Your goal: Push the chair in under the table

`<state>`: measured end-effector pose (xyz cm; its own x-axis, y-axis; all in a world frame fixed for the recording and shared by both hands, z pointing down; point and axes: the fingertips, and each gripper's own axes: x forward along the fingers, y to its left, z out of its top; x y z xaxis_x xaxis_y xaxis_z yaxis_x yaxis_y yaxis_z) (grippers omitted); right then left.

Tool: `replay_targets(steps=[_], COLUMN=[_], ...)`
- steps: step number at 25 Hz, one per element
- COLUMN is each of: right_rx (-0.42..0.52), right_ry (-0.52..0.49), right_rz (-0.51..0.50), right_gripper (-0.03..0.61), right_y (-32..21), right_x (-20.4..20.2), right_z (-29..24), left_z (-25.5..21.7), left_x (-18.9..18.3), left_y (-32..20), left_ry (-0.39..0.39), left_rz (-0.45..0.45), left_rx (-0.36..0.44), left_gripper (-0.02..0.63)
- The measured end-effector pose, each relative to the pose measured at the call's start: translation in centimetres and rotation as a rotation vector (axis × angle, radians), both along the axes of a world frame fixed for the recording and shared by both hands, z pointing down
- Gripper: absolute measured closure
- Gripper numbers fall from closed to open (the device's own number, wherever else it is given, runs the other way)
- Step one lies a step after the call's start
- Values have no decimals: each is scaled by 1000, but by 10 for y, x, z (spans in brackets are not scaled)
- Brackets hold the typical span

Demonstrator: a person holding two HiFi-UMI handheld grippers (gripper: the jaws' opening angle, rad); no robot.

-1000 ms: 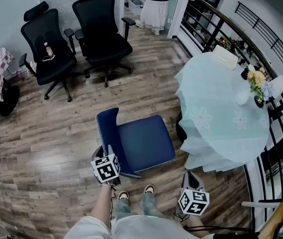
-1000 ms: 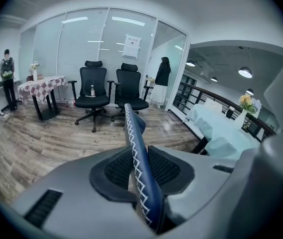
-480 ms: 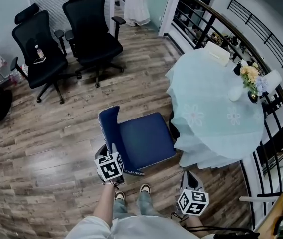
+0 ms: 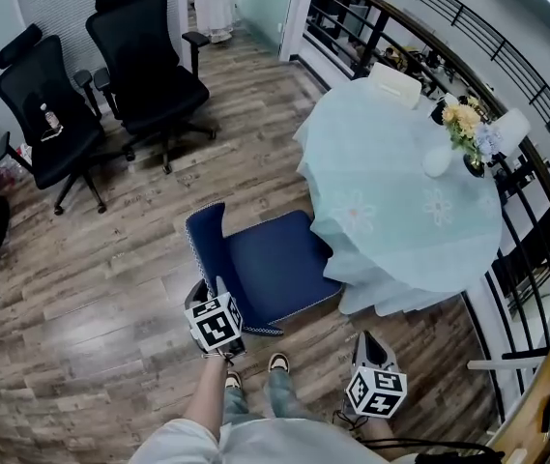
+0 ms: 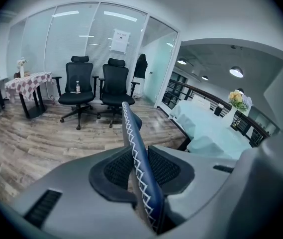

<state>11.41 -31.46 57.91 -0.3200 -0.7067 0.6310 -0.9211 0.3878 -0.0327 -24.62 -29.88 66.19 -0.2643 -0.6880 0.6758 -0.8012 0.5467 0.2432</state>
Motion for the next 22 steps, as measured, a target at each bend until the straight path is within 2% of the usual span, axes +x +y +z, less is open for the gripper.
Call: replay_targets(steps=[22], right_rx=[-27], right_ry=[5], right_rz=[86], right_gripper=[561], right_y=[-11], right_x=[74], right_z=[13], left_z=[-1], left_x=[72], left_y=[-52], left_ry=[8], left_rz=[6], left_rx=[24], left_gripper=[517])
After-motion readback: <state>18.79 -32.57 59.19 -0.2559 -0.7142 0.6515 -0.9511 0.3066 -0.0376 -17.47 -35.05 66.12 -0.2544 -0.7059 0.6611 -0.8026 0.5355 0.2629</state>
